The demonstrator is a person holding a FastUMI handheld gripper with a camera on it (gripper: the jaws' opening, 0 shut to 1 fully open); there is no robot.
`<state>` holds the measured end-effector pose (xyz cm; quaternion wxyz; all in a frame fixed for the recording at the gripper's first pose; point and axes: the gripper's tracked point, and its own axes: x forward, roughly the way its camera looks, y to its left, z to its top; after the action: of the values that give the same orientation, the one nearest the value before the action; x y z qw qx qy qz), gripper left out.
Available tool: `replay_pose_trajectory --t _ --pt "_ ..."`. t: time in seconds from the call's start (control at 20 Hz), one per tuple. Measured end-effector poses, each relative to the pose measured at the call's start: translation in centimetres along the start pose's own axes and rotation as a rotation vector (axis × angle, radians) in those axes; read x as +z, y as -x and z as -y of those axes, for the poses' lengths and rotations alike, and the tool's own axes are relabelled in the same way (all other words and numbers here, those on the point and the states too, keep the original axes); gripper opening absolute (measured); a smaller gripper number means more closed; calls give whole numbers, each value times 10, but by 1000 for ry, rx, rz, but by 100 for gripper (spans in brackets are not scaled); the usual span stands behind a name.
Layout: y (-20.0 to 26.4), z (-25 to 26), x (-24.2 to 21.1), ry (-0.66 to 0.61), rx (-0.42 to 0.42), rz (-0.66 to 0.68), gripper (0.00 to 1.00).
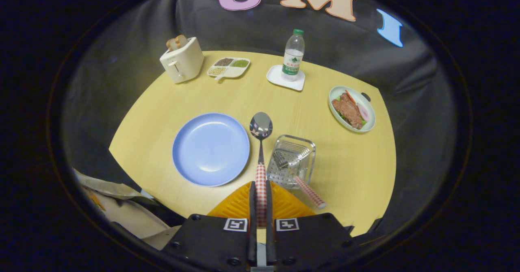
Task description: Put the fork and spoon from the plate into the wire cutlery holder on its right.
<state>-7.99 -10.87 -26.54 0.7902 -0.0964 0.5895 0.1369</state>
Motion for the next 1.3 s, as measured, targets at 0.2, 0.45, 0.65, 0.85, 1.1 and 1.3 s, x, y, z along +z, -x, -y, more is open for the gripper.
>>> replay_pose_trajectory --t 0.2,0.45,0.65,0.85,1.1,1.3 --pt "8 19 -10 24 20 -62 12" --pt "13 46 -26 114 8 -168 12" --pt "13 56 -36 199 13 -258 12" --pt "7 55 -32 277 35 -304 12" --pt "1 58 -25 339 57 -354 12" --pt "-2 56 -17 347 68 -355 18"
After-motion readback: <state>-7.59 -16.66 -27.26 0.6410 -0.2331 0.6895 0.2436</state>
